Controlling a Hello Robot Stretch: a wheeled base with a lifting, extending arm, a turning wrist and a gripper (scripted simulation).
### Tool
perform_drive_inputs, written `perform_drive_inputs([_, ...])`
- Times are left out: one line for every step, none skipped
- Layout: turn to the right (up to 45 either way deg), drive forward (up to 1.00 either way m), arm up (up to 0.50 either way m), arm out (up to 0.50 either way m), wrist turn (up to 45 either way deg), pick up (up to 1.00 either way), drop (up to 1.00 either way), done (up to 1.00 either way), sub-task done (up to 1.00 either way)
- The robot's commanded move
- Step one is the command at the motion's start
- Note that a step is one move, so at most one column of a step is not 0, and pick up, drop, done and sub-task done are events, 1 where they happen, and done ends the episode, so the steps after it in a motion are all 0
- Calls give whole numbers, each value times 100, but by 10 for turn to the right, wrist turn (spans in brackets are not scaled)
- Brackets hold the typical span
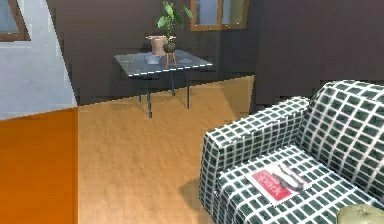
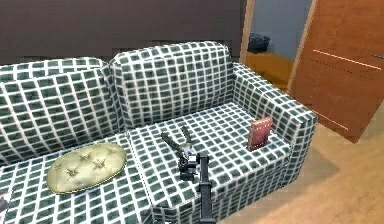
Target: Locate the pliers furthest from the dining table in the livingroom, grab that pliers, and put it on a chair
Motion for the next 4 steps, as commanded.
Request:
perform_drive_inputs([0,0,48,0,0,0,0,0,0])
perform_drive_inputs([0,0,0,0,-450,0,0,0,0])
perform_drive_inputs([0,0,0,0,-450,0,0,0,0])
perform_drive_inputs([0,0,0,0,-450,0,0,0,0])
